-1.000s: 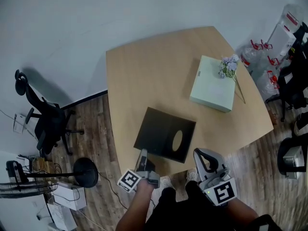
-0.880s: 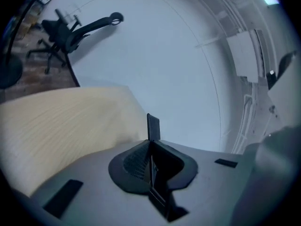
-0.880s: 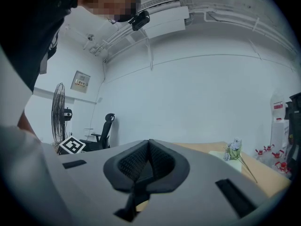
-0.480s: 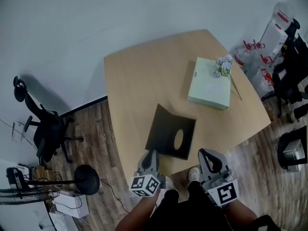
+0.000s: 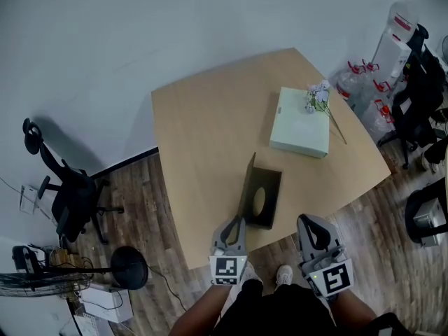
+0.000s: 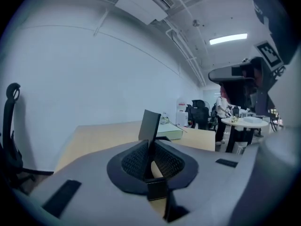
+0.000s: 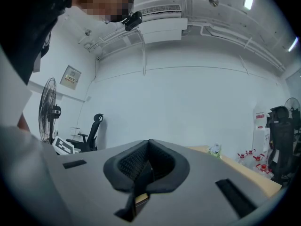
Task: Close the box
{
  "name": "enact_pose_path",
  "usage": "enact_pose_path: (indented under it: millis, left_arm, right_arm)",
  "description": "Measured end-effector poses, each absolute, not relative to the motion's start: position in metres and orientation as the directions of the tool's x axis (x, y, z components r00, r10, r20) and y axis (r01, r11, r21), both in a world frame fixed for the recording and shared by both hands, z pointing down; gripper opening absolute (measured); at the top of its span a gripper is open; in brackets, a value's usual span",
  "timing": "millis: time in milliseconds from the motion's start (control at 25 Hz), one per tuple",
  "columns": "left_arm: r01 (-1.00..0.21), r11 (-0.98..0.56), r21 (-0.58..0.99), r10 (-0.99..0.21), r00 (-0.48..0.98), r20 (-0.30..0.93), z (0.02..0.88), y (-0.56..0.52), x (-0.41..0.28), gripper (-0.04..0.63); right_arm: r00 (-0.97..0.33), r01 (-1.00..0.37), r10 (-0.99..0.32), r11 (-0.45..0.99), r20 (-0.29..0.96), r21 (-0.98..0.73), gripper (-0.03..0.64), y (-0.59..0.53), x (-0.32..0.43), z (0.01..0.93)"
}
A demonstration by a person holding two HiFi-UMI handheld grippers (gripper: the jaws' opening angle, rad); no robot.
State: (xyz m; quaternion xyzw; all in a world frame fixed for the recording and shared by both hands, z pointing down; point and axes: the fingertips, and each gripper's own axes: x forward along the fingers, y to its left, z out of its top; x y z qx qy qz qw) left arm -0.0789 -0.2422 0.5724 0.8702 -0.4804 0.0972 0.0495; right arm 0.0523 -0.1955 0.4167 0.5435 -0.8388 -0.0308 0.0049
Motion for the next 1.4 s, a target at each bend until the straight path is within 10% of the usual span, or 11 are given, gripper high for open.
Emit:
enact_pose_path:
  millis: [560,1400]
  left_arm:
    - [-0.601,-0.608,-0.518,-0.794,0.446,0.414,0.623,-0.221,-0.028,0.075]
    - [-0.716,-0.605,-0.350,-0.779,0.439,0.448,0.612,-0.193,-0.024,0.196]
  right_arm:
    - [-0.489,-0.872,-0.871,0.488,-0.048,0.042,0.012,-0.166,0.090,0.414]
    - [-0.507,-0.862,-0.862,0.507,0.003,0.024,0.012,-0.153,0.117,0.438]
